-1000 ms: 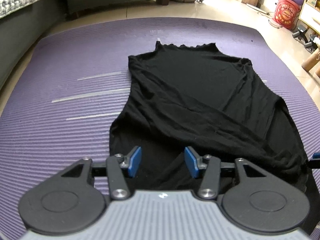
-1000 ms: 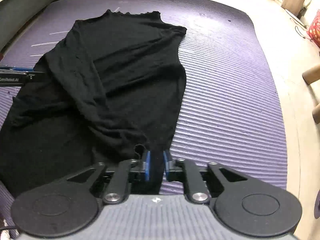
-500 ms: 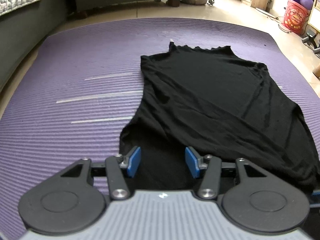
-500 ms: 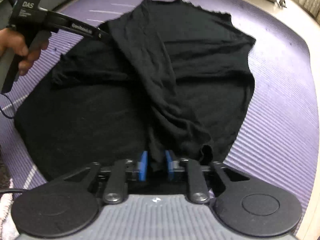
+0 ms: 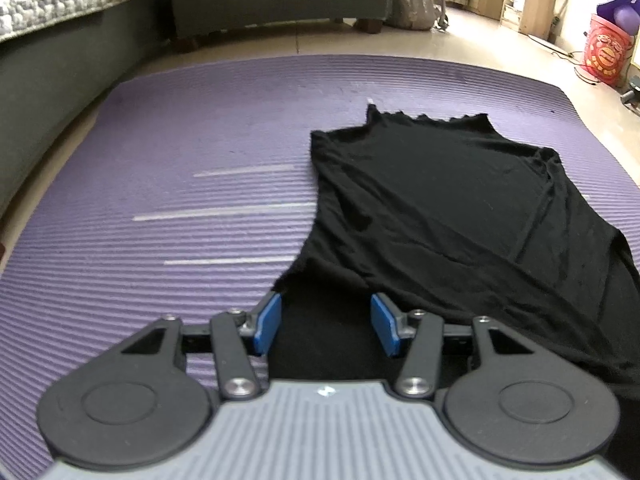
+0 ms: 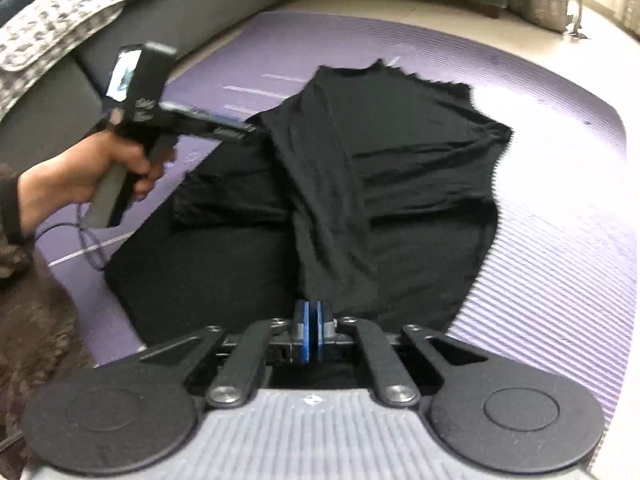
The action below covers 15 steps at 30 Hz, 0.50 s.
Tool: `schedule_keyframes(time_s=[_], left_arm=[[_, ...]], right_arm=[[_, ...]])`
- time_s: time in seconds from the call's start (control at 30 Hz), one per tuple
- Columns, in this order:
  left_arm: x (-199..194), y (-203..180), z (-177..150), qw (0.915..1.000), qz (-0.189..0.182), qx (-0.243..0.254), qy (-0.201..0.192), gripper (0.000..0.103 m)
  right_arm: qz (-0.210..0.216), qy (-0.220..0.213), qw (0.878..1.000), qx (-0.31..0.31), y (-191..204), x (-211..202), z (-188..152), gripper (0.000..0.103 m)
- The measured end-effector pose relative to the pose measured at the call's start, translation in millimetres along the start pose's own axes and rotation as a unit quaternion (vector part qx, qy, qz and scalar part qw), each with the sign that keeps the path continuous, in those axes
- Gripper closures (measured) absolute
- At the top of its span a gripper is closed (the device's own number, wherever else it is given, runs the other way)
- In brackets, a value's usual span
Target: Fold clothes
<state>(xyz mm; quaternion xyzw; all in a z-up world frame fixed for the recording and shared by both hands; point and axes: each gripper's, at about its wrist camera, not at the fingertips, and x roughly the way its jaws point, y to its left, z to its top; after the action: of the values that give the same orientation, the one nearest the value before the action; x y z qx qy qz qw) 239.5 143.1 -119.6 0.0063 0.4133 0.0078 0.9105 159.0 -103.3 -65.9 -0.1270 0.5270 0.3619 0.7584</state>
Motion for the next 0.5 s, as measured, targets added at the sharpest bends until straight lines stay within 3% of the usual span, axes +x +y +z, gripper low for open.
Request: schedule_keyframes(time_s=[0.1,0.17,0.37,0.5], left_arm=[[-0.8,-1.2,-0.1,1.0,0.0,0.003,0.0,0.049],[-1.9,-2.9,-0.3,1.0,0.0,0.007,-0.002,0.049],[-2.5,-9.4,-1.3,0.9997,0.0,0.025,-0.003,0.049],[-1.8,-10.6,-1.7,0.9996,-0.002,0.028,-0.001,0.048]], right_arm=[[0.023,0.048,0.998,-0.028,11.0,15.4,-6.7,0.089],[0.012,0.051,0.998,-0.026,10.6,17.7,-6.9,0.077],[-0.048,0.034,0.998,0.039,-20.1,12.6,-7.3,0.076],[-0.053,0.05,0.996,0.049,-27.2,24.4,-12.0,0.076]])
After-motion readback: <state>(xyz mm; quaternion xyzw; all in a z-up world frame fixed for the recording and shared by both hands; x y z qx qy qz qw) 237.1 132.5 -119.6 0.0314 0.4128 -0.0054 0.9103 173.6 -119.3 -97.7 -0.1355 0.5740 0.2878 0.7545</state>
